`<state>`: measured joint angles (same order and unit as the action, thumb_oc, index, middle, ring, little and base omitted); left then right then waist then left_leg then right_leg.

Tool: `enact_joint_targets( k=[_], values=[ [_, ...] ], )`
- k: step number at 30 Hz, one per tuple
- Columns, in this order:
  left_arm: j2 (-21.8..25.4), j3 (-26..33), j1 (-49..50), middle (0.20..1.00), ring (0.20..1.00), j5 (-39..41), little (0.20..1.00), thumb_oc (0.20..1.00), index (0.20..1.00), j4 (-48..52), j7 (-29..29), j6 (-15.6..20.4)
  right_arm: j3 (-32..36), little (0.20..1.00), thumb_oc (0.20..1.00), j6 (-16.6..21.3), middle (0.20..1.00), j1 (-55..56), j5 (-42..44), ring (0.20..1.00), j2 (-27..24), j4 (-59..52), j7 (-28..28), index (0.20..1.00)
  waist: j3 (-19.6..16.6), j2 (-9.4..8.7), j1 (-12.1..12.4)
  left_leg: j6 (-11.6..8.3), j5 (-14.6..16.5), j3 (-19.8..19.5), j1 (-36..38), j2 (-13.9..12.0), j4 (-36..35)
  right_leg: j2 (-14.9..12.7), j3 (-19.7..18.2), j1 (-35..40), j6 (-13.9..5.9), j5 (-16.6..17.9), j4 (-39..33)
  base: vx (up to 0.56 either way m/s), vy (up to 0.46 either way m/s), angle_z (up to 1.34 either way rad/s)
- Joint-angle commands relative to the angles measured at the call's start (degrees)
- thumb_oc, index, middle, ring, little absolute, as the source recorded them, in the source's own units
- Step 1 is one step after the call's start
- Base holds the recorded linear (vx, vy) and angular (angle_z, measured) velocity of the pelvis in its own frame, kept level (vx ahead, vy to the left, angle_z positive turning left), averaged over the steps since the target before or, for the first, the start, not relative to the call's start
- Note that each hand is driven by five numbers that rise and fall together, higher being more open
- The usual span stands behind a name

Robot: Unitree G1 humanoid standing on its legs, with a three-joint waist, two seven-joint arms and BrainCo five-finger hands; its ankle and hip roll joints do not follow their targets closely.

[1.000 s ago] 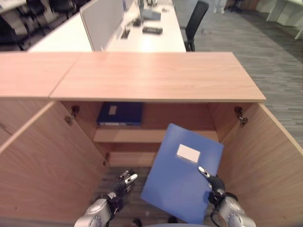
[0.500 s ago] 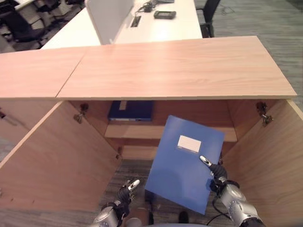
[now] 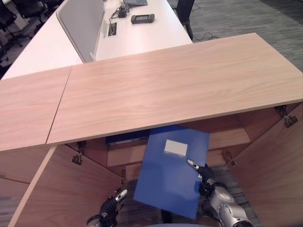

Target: Put the empty folder in the office cabinet

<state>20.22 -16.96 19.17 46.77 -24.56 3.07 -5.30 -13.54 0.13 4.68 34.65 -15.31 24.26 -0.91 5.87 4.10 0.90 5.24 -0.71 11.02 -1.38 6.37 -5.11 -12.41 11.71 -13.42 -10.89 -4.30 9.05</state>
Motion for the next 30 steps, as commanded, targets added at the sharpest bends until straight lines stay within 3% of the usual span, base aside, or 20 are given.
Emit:
enact_joint_targets(
  k=[1,5,11,18,21,22,24,27,29,30],
  values=[
    [0.28,0.09,-0.88,1.000,1.000,-0.13,1.000,1.000,1.000,4.33,1.08,1.19,1.36,0.200,0.200,3.25,0.200,-2.51,2.16,0.200,0.11,-5.33,-0.81,0.200,2.34,-1.48,-1.56,-4.21,3.14,-3.70,4.20,-3.18,0.11,4.78,0.84,2.10,0.40,12.00,-9.64,0.17,-0.046,0.40],
    [0.06,0.42,-0.56,1.000,1.000,-0.67,1.000,1.000,1.000,4.98,1.17,1.28,1.64,0.200,0.200,3.43,0.200,-1.62,2.75,0.200,0.23,-5.45,-0.30,0.200,1.81,-2.25,-1.72,-4.20,4.64,-5.04,6.45,-2.73,0.11,4.47,1.71,3.60,0.64,13.16,-11.33,0.18,-0.078,0.34],
    [-1.48,0.99,0.37,1.000,1.000,-1.45,1.000,1.000,1.000,3.19,0.99,0.89,1.96,0.200,0.200,3.08,0.200,-0.93,3.27,0.200,-0.27,-4.69,-0.30,0.200,-0.76,-2.08,-1.37,-5.29,5.31,-5.86,7.89,-4.27,0.11,5.21,2.91,6.81,1.36,13.07,-12.93,0.16,-0.087,0.26],
    [-2.23,0.52,0.70,1.000,1.000,-0.43,1.000,1.000,1.000,2.14,-0.18,1.23,2.45,0.200,0.200,3.34,0.200,-1.03,3.67,0.200,-2.35,-6.58,0.49,0.200,-0.62,-1.00,-1.26,-8.19,5.34,-6.89,8.68,-7.64,0.88,5.77,3.74,7.60,3.47,9.12,-10.21,0.12,-0.124,0.17],
    [-2.32,-0.63,0.04,1.000,1.000,1.40,1.000,1.000,1.000,3.36,-0.99,1.25,3.54,0.200,0.200,4.09,0.200,-2.32,4.50,0.200,-3.96,-8.28,2.25,0.200,2.27,-1.39,-0.98,-10.12,4.69,-6.29,1.61,-8.78,12.81,4.70,4.91,8.11,5.07,6.89,-8.76,-0.08,-0.102,0.16],
    [-3.00,-2.31,-1.08,1.000,1.000,2.81,1.000,1.000,1.000,4.03,-2.11,1.24,4.79,0.200,0.200,4.88,0.200,-4.30,5.20,0.200,-4.92,-9.68,4.90,0.200,4.50,-1.41,-0.86,-9.72,4.54,-3.00,-5.33,-10.45,17.85,2.84,5.99,8.07,5.73,4.55,-6.83,-0.12,-0.041,0.46],
    [-3.17,-2.67,-1.17,1.000,1.000,2.78,1.000,1.000,1.000,4.44,-2.35,0.98,5.34,0.200,0.200,5.12,0.200,-4.66,5.29,0.200,-5.03,-10.18,5.52,0.200,4.64,-1.02,-0.67,-9.31,3.92,-2.38,-6.45,-10.86,16.04,2.34,5.96,7.88,5.55,4.14,-6.14,-0.02,0.045,0.57],
    [-3.37,-3.26,-0.44,1.000,1.000,2.71,1.000,1.000,1.000,4.90,-2.41,0.92,6.12,0.200,0.200,5.45,0.200,-5.66,5.24,0.200,-4.94,-10.98,6.51,0.200,4.75,1.18,-1.05,-8.81,3.21,-1.54,-5.46,-11.04,12.37,1.69,5.00,5.19,5.54,2.88,-1.83,0.00,0.132,0.09],
    [-2.78,-3.75,-0.45,1.000,1.000,2.55,1.000,1.000,1.000,5.48,-2.46,0.75,6.48,0.200,0.200,5.83,0.200,-6.28,5.57,0.200,-4.62,-11.91,7.13,0.200,5.49,2.38,-1.45,-7.81,3.85,-0.48,-6.45,-9.96,12.79,0.10,3.55,0.63,6.07,2.72,2.60,-0.01,0.177,-0.27],
    [-2.59,-4.07,-0.63,1.000,1.000,2.45,1.000,1.000,1.000,5.25,-2.40,0.72,6.13,0.200,0.200,6.05,0.200,-6.67,5.65,0.200,-4.44,-12.12,7.32,0.200,5.62,2.72,-1.41,-7.78,5.75,-0.49,-6.02,-9.67,13.33,-0.02,2.48,-0.10,5.58,1.35,4.25,0.04,0.126,-0.29]
  ],
)
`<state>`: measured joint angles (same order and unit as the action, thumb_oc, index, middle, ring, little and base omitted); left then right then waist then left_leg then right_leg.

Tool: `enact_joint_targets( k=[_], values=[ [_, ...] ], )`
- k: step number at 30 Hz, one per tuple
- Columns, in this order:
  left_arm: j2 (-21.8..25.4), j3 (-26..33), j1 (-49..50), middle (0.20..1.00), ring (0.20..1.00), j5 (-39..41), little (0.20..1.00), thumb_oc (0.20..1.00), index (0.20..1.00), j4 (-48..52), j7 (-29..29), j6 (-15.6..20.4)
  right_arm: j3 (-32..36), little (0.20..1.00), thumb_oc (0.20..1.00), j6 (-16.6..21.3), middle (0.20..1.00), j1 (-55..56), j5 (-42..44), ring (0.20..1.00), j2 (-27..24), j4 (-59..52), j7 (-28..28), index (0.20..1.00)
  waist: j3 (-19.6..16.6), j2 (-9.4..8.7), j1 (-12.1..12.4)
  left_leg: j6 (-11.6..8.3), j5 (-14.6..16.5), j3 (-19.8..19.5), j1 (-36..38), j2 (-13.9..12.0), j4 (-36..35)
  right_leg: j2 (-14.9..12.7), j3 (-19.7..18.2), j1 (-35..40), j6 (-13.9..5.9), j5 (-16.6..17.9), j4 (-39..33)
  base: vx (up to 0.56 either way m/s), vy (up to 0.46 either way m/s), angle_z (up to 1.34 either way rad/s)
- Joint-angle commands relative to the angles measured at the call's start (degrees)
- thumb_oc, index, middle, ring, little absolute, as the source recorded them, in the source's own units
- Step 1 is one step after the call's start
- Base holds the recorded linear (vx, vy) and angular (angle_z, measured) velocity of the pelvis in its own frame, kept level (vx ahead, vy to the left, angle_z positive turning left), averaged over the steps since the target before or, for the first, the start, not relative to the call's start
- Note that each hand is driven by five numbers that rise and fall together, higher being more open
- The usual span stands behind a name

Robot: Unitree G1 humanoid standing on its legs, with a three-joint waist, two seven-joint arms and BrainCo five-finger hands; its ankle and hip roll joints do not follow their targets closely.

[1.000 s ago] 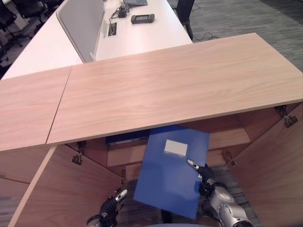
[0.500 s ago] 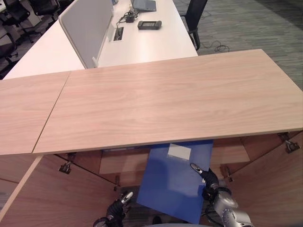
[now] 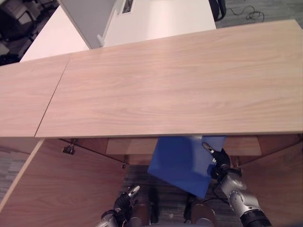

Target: Put the empty folder in the office cabinet

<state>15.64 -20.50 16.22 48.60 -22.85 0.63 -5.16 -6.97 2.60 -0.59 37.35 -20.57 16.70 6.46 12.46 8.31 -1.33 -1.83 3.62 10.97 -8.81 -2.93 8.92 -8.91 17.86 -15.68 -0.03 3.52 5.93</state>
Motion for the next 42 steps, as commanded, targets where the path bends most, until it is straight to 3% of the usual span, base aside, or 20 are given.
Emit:
enact_joint_targets(
  k=[1,10,14,22,31,37,42],
  values=[
    [2.02,-0.71,2.31,1.000,1.000,0.68,1.000,1.000,1.000,3.57,0.02,0.56,-0.54,0.200,0.200,3.66,0.200,-1.78,3.20,0.200,1.07,-4.81,0.07,0.200,-0.73,-1.44,0.88,-0.16,2.07,-0.06,1.00,0.06,-0.33,-3.90,-4.22,0.88,-5.24,-6.56,8.58,0.02,0.122,-0.26],
    [2.20,-3.46,-0.25,1.000,1.000,1.54,1.000,1.000,1.000,2.59,-0.84,1.72,-2.42,0.200,0.200,5.72,0.200,-6.33,6.70,0.200,2.43,-7.51,1.39,0.200,2.46,-1.31,1.54,1.22,5.71,1.06,-9.23,1.17,8.09,-7.62,-6.77,-9.36,-5.71,-7.90,16.67,-0.09,0.061,0.00],
    [5.46,-6.62,-3.21,1.000,1.000,3.28,1.000,1.000,1.000,12.06,0.97,3.66,-2.03,0.200,0.200,11.85,0.200,-13.02,12.51,0.200,5.14,-16.01,1.46,0.200,3.33,0.28,2.28,2.86,10.93,1.14,-28.78,0.08,25.86,-11.09,-9.71,-27.61,-5.68,-12.69,32.89,-0.18,0.014,0.17],
    [7.56,-7.51,-5.40,1.000,1.000,2.87,1.000,1.000,1.000,17.12,1.12,5.06,2.79,0.200,0.200,18.31,0.200,-18.07,16.02,0.200,7.59,-22.19,2.75,0.200,1.30,0.49,2.92,2.99,15.65,-0.91,-46.99,-1.25,42.44,-12.46,-14.56,-45.00,-3.15,-19.51,48.48,0.00,-0.022,0.01],
    [7.96,-8.14,-6.78,1.000,1.000,3.65,1.000,1.000,1.000,17.96,-0.43,5.49,3.21,0.200,0.200,20.20,0.200,-20.43,18.81,0.200,9.26,-20.73,5.05,0.200,0.52,0.17,3.53,3.57,17.28,-1.40,-54.00,-1.24,47.38,-12.55,-16.80,-52.83,-2.21,-20.99,53.60,0.01,0.006,-0.03],
    [8.97,-9.61,-8.04,1.000,1.000,6.77,1.000,1.000,1.000,21.38,-4.51,5.81,4.45,0.200,0.200,24.65,0.200,-28.70,24.42,0.200,13.14,-18.71,12.85,0.200,1.13,0.56,4.20,3.56,17.67,-1.18,-57.66,-1.12,49.63,-12.72,-17.71,-56.72,-2.19,-21.18,55.98,0.00,0.000,0.00],
    [10.40,-10.77,-8.79,1.000,1.000,8.18,1.000,1.000,1.000,22.67,-6.49,5.96,7.17,0.200,0.200,25.97,0.200,-41.37,25.37,0.200,8.56,-9.15,19.77,0.200,0.94,0.03,5.52,3.58,17.38,-1.55,-59.70,-0.85,50.23,-12.59,-17.57,-58.65,-2.29,-20.84,56.66,0.00,0.000,0.00]
  ],
)
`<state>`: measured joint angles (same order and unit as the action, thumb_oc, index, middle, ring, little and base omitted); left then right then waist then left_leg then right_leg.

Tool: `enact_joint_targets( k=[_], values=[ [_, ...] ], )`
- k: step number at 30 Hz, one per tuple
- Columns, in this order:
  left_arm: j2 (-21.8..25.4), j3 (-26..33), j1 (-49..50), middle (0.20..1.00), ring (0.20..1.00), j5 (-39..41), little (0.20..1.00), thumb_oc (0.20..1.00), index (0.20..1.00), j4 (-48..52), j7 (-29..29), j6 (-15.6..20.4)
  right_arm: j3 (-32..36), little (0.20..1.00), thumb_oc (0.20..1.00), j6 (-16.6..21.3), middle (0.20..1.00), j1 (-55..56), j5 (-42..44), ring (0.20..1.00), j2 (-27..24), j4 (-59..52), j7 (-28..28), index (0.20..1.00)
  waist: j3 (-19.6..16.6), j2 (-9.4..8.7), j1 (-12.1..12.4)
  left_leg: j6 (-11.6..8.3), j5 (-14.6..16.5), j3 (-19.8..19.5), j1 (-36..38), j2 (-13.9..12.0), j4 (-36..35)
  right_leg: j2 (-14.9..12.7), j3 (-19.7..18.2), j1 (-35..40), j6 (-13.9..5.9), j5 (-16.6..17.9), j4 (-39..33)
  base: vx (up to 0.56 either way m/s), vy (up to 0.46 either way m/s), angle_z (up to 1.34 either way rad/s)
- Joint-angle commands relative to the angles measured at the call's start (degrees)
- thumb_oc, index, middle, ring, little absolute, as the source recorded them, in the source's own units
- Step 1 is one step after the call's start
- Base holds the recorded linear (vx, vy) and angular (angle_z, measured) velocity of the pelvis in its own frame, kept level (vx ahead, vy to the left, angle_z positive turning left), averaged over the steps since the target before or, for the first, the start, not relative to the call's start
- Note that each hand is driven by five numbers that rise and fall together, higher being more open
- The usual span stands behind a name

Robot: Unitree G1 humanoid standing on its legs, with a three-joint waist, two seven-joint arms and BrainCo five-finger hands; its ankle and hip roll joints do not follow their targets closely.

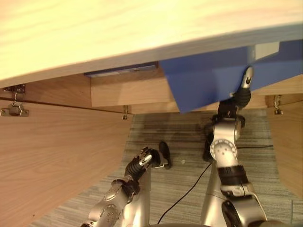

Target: Put the empty folder in the office cabinet

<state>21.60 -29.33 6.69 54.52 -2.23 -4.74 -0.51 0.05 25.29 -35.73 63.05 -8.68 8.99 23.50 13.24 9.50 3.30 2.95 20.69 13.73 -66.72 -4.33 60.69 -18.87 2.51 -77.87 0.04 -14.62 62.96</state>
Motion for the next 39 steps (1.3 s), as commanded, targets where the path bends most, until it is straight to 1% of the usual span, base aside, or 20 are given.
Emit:
enact_joint_targets(
  k=[1,2,4,5,6,7,10,12,18,21,23,29,33,39],
  values=[
    [4.96,-1.94,0.55,1.000,1.000,2.98,1.000,1.000,1.000,2.39,-1.27,1.60,0.82,0.200,0.200,3.77,0.200,-9.77,0.40,0.200,-4.84,2.21,3.70,0.200,0.20,-1.19,1.22,-1.22,0.29,-4.41,-2.05,0.47,-1.35,-2.49,-2.33,3.36,-2.39,-2.61,-0.34,0.00,0.000,0.00],
    [5.03,-1.92,0.31,1.000,1.000,3.07,1.000,1.000,1.000,2.47,-1.30,1.61,0.94,0.200,0.200,3.86,0.200,-10.51,0.70,0.200,-5.09,2.96,3.48,0.200,0.40,-1.19,1.31,-1.23,0.31,-4.41,-2.12,0.43,-1.30,-2.45,-2.33,3.29,-2.39,-2.60,-0.33,-0.01,-0.013,0.04],
    [5.98,-2.23,-0.56,1.000,1.000,4.27,1.000,1.000,1.000,3.09,-1.52,1.96,1.45,0.200,0.200,3.74,0.200,-16.10,1.39,0.200,-7.58,8.49,4.45,0.200,1.06,-1.25,1.84,-1.12,0.47,-4.65,-2.76,0.34,-0.46,-2.28,-2.51,2.61,-2.24,-2.73,0.37,-0.02,-0.025,0.03],
    [6.57,-1.93,-0.83,1.000,1.000,4.32,1.000,1.000,1.000,3.91,-1.82,2.29,2.08,0.200,0.200,3.47,0.200,-19.34,1.62,0.200,-9.61,12.83,5.17,0.200,1.50,-1.25,2.33,-1.10,0.56,-4.87,-3.37,0.59,0.08,-2.28,-2.68,2.10,-2.15,-2.76,0.77,0.00,0.000,0.00],
    [6.74,-1.67,-0.79,1.000,1.000,4.62,1.000,1.000,1.000,4.52,-1.96,2.58,2.35,0.200,0.200,3.56,0.200,-20.59,1.82,0.200,-10.48,15.55,5.69,0.200,1.75,-1.24,2.60,-1.07,0.65,-4.89,-3.71,0.71,0.37,-2.33,-2.73,1.79,-2.12,-2.79,1.06,0.00,0.000,0.00],
    [6.79,-1.66,-0.85,1.000,1.000,4.65,1.000,1.000,1.000,4.63,-2.01,2.58,2.36,0.200,0.200,3.60,0.200,-21.00,2.01,0.200,-10.65,16.05,5.52,0.200,1.81,-1.24,2.63,-1.06,0.69,-4.89,-3.80,0.71,0.45,-2.33,-2.75,1.70,-2.13,-2.82,1.13,-0.01,-0.003,0.07],
    [7.17,-0.89,-1.32,1.000,1.000,4.90,1.000,1.000,1.000,5.25,-2.63,3.49,2.53,0.200,0.200,2.33,0.200,-25.86,3.55,0.200,-13.35,27.27,6.46,0.200,2.68,-1.11,3.49,-1.10,0.77,-4.92,-5.10,0.79,1.22,-2.53,-2.83,0.41,-1.93,-3.00,2.19,-0.02,-0.021,0.07],
    [7.28,-0.32,-1.77,1.000,1.000,4.30,1.000,1.000,1.000,5.37,-3.18,3.91,3.13,0.200,0.200,1.76,0.200,-26.06,4.07,0.200,-13.19,30.60,7.03,0.200,3.16,-1.06,3.82,-1.12,0.53,-4.80,-5.72,0.94,1.03,-2.64,-2.79,-0.14,-1.88,-2.79,2.21,-0.02,-0.019,0.02],
    [7.34,-0.10,-2.26,1.000,1.000,4.12,1.000,1.000,1.000,5.33,-3.80,4.32,3.39,0.200,0.200,1.27,0.200,-26.12,3.95,0.200,-12.94,33.03,7.92,0.200,3.72,-1.09,3.93,-1.16,0.22,-4.47,-6.24,1.08,0.38,-2.59,-2.88,-0.67,-1.96,-2.44,1.70,-0.02,-0.008,0.00],
    [7.58,-0.72,-3.07,1.000,1.000,3.98,1.000,1.000,1.000,5.41,-5.27,4.66,3.34,0.200,0.200,0.92,0.200,-27.62,4.53,0.200,-13.32,36.84,10.13,0.200,4.43,-1.21,3.77,-1.09,0.27,-4.36,-7.03,0.96,1.15,-2.52,-3.32,-1.52,-1.95,-2.10,2.23,-0.01,-0.007,0.00],
    [7.63,-1.21,-3.48,1.000,1.000,3.92,1.000,1.000,1.000,5.51,-5.93,4.81,3.36,0.200,0.200,1.01,0.200,-27.74,4.79,0.200,-12.84,37.53,10.99,0.200,4.76,-1.15,3.58,-1.12,0.27,-4.34,-7.19,0.93,1.34,-2.43,-3.61,-1.86,-1.95,-1.99,2.36,0.00,0.000,0.00],
    [8.41,-1.51,-4.49,1.000,1.000,3.74,1.000,1.000,1.000,6.80,-6.96,5.53,3.24,0.200,0.200,1.83,0.200,-27.77,5.80,0.200,-9.99,36.37,13.02,0.200,5.26,0.34,3.71,-1.19,-0.36,-3.33,-7.55,1.60,0.31,-2.97,-5.34,-3.70,-2.04,-1.66,2.48,0.00,0.000,0.00],
    [8.48,-1.76,-4.52,1.000,1.000,3.98,1.000,1.000,1.000,6.69,-7.32,5.63,2.75,0.200,0.200,2.12,0.200,-27.16,5.33,0.200,-7.93,34.22,13.78,0.200,5.14,0.98,3.89,-1.16,-0.95,-2.47,-8.19,1.80,-0.05,-3.07,-6.32,-5.20,-2.12,-1.41,2.84,0.00,-0.001,0.03],
    [9.19,-2.88,-4.86,1.000,1.000,4.53,1.000,1.000,1.000,6.76,-7.29,5.13,2.83,0.200,0.200,3.70,0.200,-28.54,5.68,0.200,-6.87,34.00,14.89,0.200,4.91,1.02,3.99,-1.11,-0.94,-2.64,-8.83,1.39,0.38,-2.86,-6.29,-5.72,-2.41,-0.99,2.96,0.00,-0.001,0.01]
  ],
)
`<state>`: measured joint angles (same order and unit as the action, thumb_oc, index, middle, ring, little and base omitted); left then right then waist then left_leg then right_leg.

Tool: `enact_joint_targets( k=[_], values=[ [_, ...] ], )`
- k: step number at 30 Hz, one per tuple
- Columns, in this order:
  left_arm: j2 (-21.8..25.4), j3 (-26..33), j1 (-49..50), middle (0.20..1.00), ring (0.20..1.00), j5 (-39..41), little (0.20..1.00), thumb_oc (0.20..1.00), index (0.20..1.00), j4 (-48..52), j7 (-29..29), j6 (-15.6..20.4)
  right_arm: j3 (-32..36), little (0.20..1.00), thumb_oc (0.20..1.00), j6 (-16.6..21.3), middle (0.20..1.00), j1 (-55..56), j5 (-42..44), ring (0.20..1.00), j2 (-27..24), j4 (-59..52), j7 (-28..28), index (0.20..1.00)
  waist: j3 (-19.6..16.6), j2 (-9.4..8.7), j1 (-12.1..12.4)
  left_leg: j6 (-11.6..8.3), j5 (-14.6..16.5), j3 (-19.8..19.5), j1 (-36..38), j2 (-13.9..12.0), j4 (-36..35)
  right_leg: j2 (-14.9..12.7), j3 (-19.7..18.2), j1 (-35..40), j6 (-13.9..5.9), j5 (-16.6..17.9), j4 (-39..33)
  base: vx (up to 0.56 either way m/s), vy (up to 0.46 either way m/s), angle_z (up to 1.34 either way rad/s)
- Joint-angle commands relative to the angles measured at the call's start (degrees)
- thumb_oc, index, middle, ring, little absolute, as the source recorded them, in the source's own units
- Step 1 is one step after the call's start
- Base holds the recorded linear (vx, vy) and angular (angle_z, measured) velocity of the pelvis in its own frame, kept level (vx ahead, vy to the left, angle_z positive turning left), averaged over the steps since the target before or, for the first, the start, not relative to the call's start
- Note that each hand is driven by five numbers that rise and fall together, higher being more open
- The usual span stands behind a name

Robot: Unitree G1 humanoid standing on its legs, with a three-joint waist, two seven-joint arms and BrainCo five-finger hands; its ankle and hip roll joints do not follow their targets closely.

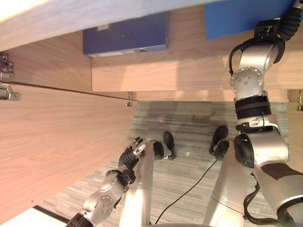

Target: Put the empty folder in the office cabinet

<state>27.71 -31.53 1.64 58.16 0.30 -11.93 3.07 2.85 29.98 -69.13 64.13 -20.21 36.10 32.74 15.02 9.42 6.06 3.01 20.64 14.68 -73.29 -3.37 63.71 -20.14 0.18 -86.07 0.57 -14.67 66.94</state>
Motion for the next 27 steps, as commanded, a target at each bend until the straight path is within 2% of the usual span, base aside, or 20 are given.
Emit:
enact_joint_targets(
  k=[1,8,11,15,16,17,21,27],
  values=[
    [3.24,-1.01,-0.20,1.000,1.000,0.94,1.000,1.000,1.000,4.23,-0.16,1.45,-0.04,0.200,0.200,-0.69,0.200,4.45,4.96,0.200,4.83,7.42,5.83,0.200,3.19,1.06,1.22,-1.18,-0.81,-3.70,-2.34,0.36,-2.46,-1.49,-3.86,2.51,-3.02,-0.83,-1.02,0.00,0.000,0.00],
    [3.31,-1.78,-1.55,1.000,1.000,1.02,1.000,1.000,1.000,4.02,-0.83,1.19,0.65,0.200,0.200,0.81,0.200,5.42,6.52,0.200,7.69,7.13,6.61,0.200,3.66,0.94,0.80,-1.33,-0.83,-3.74,-2.27,0.35,-2.89,-1.24,-3.33,2.81,-3.12,-0.78,-1.62,0.00,0.000,0.00],
    [3.37,-2.32,-2.30,1.000,1.000,1.48,1.000,1.000,1.000,4.00,-1.48,1.02,0.82,0.200,0.200,0.69,0.200,6.88,7.26,0.200,9.87,7.13,6.81,0.200,3.74,0.75,0.45,-1.29,-0.73,-3.57,-2.31,0.39,-3.02,-1.01,-3.22,2.83,-3.17,-0.63,-2.01,0.00,0.000,0.00],
    [3.67,-2.44,-2.65,1.000,1.000,1.65,1.000,1.000,1.000,4.17,-1.56,0.68,0.77,0.200,0.200,0.42,0.200,7.23,8.01,0.200,10.44,7.18,6.18,0.200,3.81,0.72,0.45,-1.23,-0.63,-3.62,-2.56,0.32,-2.85,-1.03,-3.10,2.73,-3.32,-0.42,-2.25,0.00,0.000,0.00],
    [3.69,-2.41,-2.64,1.000,1.000,1.67,1.000,1.000,1.000,4.17,-1.54,0.66,0.77,0.567,0.567,0.40,0.567,7.24,8.10,0.567,10.44,7.21,6.06,0.567,3.81,0.73,0.44,-1.23,-0.63,-3.64,-2.57,0.32,-2.85,-1.03,-3.08,2.74,-3.32,-0.41,-2.26,0.00,0.000,0.00],
    [3.88,-2.33,-2.53,1.000,1.000,1.77,1.000,1.000,1.000,4.20,-1.36,0.49,0.58,1.000,1.000,0.03,1.000,8.08,8.79,1.000,10.55,6.99,5.08,1.000,3.91,0.67,0.39,-1.20,-0.54,-3.61,-2.60,0.33,-2.70,-0.97,-3.11,2.70,-3.26,-0.48,-2.24,0.00,0.000,0.00],
    [4.03,-2.29,-2.16,1.000,1.000,2.29,1.000,1.000,1.000,4.05,-1.56,0.17,0.37,1.000,1.000,0.14,1.000,9.33,10.09,1.000,10.65,6.78,4.32,1.000,3.91,0.39,0.17,-1.29,-0.50,-3.55,-2.77,0.20,-2.65,-0.85,-3.18,2.47,-3.29,-0.29,-2.22,0.00,0.000,0.00],
    [4.15,-2.33,-2.10,1.000,1.000,2.57,1.000,1.000,1.000,3.84,-2.99,0.02,-2.07,1.000,1.000,0.28,1.000,13.55,8.28,1.000,13.26,1.83,7.21,1.000,4.38,-0.15,-0.82,-1.33,-0.55,-3.19,-3.20,-0.15,-2.81,-0.74,-3.26,1.98,-3.35,0.18,-2.50,-0.01,0.001,-0.06]
  ],
)
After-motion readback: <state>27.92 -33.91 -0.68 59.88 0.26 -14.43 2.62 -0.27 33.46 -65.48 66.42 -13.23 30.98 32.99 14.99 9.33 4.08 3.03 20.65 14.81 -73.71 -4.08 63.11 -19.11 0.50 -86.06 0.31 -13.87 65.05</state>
